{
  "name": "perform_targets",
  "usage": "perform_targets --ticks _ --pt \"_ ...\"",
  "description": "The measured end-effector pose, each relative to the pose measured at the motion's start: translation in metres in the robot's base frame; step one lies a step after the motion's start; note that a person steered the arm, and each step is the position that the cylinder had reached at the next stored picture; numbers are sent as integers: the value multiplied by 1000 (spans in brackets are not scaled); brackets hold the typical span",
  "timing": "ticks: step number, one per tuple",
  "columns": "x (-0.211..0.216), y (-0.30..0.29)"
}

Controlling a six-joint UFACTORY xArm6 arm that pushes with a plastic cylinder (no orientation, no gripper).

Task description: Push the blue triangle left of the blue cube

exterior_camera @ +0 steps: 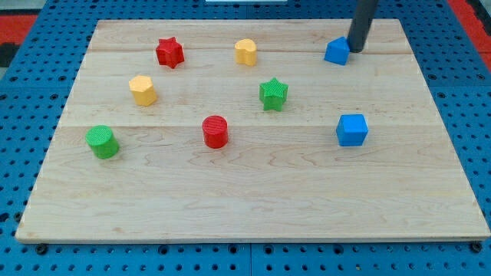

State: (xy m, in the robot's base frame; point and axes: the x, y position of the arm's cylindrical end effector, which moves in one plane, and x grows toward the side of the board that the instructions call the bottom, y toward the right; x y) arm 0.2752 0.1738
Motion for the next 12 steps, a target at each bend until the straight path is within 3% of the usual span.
perform_targets --ticks 4,6,7,8,9,10,11,12 --pt "-2 -16" --pt "-24 -107" --pt "-3 -116" --pt "38 -53" --pt "70 -33" --pt "81 -59" --pt "52 -67" --pt "74 -98"
